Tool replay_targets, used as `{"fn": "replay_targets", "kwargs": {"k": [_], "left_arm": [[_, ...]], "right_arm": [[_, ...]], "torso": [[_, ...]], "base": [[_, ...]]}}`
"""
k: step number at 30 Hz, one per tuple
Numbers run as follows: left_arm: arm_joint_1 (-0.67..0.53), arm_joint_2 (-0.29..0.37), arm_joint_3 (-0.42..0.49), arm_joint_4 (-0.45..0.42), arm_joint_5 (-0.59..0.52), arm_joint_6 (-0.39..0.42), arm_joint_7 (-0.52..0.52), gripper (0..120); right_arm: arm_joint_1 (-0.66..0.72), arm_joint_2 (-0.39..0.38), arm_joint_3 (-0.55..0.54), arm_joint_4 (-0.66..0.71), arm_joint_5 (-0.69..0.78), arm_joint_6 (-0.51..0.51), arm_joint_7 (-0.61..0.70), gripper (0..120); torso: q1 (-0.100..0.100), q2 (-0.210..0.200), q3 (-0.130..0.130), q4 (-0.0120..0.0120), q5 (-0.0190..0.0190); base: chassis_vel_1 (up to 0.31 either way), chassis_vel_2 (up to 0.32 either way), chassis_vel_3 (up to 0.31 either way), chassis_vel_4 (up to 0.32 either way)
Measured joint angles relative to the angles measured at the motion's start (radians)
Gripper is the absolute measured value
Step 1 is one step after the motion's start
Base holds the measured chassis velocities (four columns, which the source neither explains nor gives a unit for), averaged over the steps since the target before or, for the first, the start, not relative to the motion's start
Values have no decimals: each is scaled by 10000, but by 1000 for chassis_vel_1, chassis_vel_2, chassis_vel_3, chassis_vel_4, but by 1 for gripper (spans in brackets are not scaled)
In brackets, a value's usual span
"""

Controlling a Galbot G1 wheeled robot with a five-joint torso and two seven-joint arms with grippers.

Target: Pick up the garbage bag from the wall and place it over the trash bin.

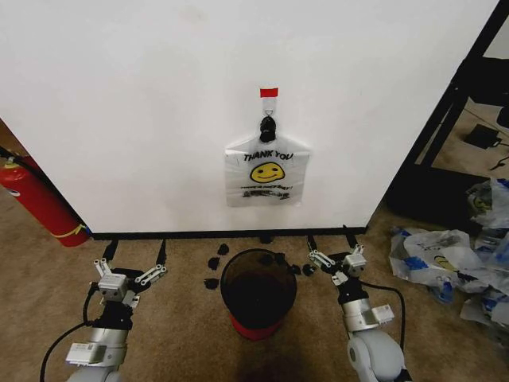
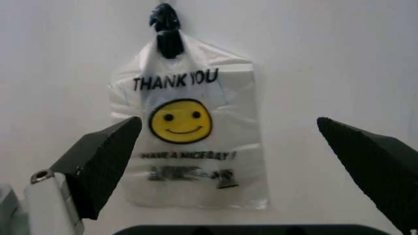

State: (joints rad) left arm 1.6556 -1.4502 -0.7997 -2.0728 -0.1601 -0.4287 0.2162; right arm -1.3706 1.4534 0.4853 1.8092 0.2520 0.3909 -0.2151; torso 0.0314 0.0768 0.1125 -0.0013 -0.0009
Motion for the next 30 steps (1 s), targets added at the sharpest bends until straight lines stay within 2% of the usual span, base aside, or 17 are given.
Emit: {"fn": "replay_targets", "kwargs": {"k": [4, 6, 9, 10, 12, 14, 15, 19, 21, 23, 26, 30], "left_arm": [[-218, 302, -304, 21, -373, 296, -93, 100], [-361, 624, -466, 36, -1012, 685, 56, 100], [-417, 754, -501, 29, -1602, 1019, 168, 100], [-461, 796, -507, -9, -2162, 1363, 235, 100], [-470, 756, -486, -60, -2476, 1614, 315, 100], [-439, 657, -432, -49, -2423, 1667, 450, 100], [-439, 657, -432, -49, -2423, 1667, 450, 100], [-453, 545, -405, 146, -2248, 1670, 474, 100], [-458, 489, -404, 250, -2102, 1633, 471, 100], [-455, 468, -402, 265, -2059, 1614, 470, 100], [-405, 380, -401, 297, -1880, 1469, 460, 100], [-345, 369, -458, 346, -1789, 1321, 419, 100]], "right_arm": [[231, 61, -185, -199, 476, -54, -457, 100], [560, 41, -419, -524, 917, 33, -648, 100], [858, 30, -578, -798, 1314, 48, -724, 100], [1267, 47, -818, -1192, 1953, 41, -780, 100], [1841, 122, -1183, -1691, 2999, -122, -785, 100], [2550, 235, -1529, -2214, 4220, -379, -915, 100], [2550, 235, -1529, -2214, 4220, -379, -915, 100], [3465, 304, -2068, -2749, 6657, -946, -1635, 100], [4186, 353, -2372, -3522, 7943, -1179, -2300, 100], [4399, 374, -2437, -3786, 8226, -1226, -2526, 100], [5559, 604, -2583, -5008, 9408, -1452, -3536, 100], [6432, 929, -2450, -5661, 10149, -1645, -4132, 100]], "torso": [[0, 0, 0, -2, -1], [0, 0, 0, -4, 3], [0, 0, 0, -3, 0], [0, 0, 0, -3, -1], [0, 0, 0, -1, 3], [1, 0, 1, 3, 0], [1, 0, 1, 3, 0], [1, 0, 0, -3, -3], [1, 0, 2, -1, -1], [1, 0, 1, 0, -1], [1, -1, 2, 0, 1], [1, 0, 1, 0, -1]], "base": [[0, 0, 0, 0], [0, 0, 0, 0], [0, 0, 0, 0], [0, 0, 0, 0], [0, 0, 0, 0], [0, 0, 0, 0], [0, 0, 0, 0], [0, 0, 0, 0], [0, 0, 0, 0], [0, 0, 0, 0], [0, 0, 0, 0], [0, 0, 0, 0]]}}
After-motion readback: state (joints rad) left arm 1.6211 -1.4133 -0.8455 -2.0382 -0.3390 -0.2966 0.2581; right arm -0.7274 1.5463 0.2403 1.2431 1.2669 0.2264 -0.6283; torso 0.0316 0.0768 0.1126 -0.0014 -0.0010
